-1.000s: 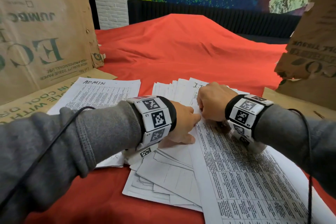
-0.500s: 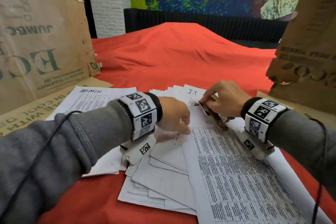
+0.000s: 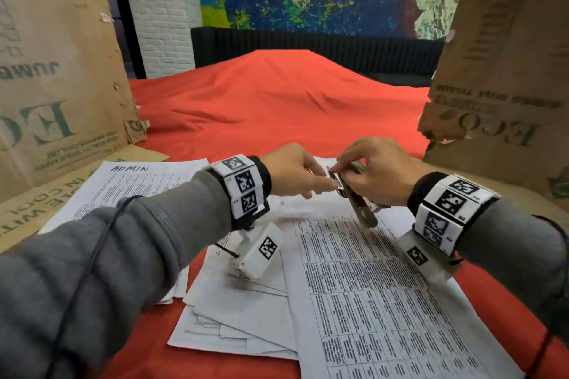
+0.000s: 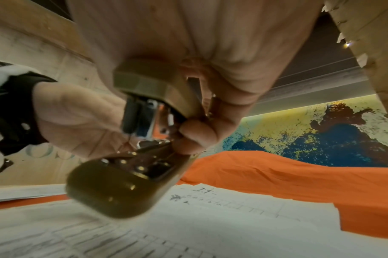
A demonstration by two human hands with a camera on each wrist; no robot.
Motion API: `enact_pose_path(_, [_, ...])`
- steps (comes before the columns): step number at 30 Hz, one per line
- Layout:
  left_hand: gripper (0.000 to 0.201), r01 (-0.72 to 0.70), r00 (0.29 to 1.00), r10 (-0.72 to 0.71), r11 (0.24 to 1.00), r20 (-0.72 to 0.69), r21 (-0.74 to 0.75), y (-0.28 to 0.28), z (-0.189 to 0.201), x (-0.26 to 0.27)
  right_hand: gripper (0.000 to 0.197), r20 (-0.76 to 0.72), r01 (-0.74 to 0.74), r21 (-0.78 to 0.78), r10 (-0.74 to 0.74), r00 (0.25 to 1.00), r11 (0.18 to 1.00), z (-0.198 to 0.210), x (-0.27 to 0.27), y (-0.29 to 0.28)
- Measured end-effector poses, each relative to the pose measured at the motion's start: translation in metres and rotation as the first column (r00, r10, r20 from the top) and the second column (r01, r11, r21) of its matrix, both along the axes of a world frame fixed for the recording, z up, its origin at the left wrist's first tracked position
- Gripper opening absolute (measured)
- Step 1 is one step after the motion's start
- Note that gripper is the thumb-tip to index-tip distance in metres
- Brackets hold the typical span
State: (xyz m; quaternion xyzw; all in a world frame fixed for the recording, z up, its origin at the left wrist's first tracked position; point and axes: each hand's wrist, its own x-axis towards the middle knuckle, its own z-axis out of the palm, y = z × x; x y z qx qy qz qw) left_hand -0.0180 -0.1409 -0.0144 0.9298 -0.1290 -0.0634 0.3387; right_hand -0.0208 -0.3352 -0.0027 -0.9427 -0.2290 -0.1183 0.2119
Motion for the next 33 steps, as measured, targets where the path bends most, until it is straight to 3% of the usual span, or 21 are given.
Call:
enact_pose_path(4, [0.023,-0.026,0.987,-0.029,0.941,-0.156,-0.338,-0.014,-0.001,-0.003,0.022,0.061,0.008,0.023,-0.010,0.998,1.000,0.000,-0.005,-0.003])
enact_pose_path(7, [0.013,-0.055,0.991,0.000,0.914,-0.136,-0.401,-0.022,-0.006,-0.002,0.023,0.089,-0.007,-0.022,0.009,0.996,1.000,0.001,-0.009,-0.006])
enact_pose_path(10, [0.015,-0.099,0.990,0.038,0.882,-0.139,-0.461,-0.028,-0.005,-0.002,0.024,0.118,-0.017,-0.087,0.027,0.993,0.996,0.000,-0.012,-0.008])
enact_pose_path(16, [0.021,-0.160,0.979,0.075,0.865,-0.192,-0.476,-0.039,-0.002,-0.006,0.020,0.133,0.001,-0.103,0.013,0.991,0.995,-0.002,-0.021,-0.015])
enact_pose_path(23, [0.022,-0.214,0.968,0.109,0.832,-0.227,-0.512,-0.048,-0.003,-0.006,0.030,0.096,-0.036,-0.126,0.048,0.994,0.991,-0.005,-0.029,-0.034])
enact_pose_path(27, [0.020,-0.235,0.968,0.148,0.825,-0.204,-0.515,-0.040,-0.002,-0.006,0.030,-0.003,-0.040,-0.141,0.040,0.999,0.989,-0.009,-0.025,-0.050])
enact_pose_path(31, [0.015,-0.184,0.972,0.071,0.829,-0.226,-0.528,-0.032,-0.002,-0.019,0.028,-0.178,-0.052,-0.168,0.022,0.984,0.984,-0.026,-0.019,-0.053])
enact_pose_path(33, [0.015,-0.171,0.970,0.043,0.820,-0.240,-0.547,-0.031,-0.001,-0.026,0.027,-0.173,-0.033,-0.156,0.005,0.985,0.987,-0.029,-0.017,-0.053])
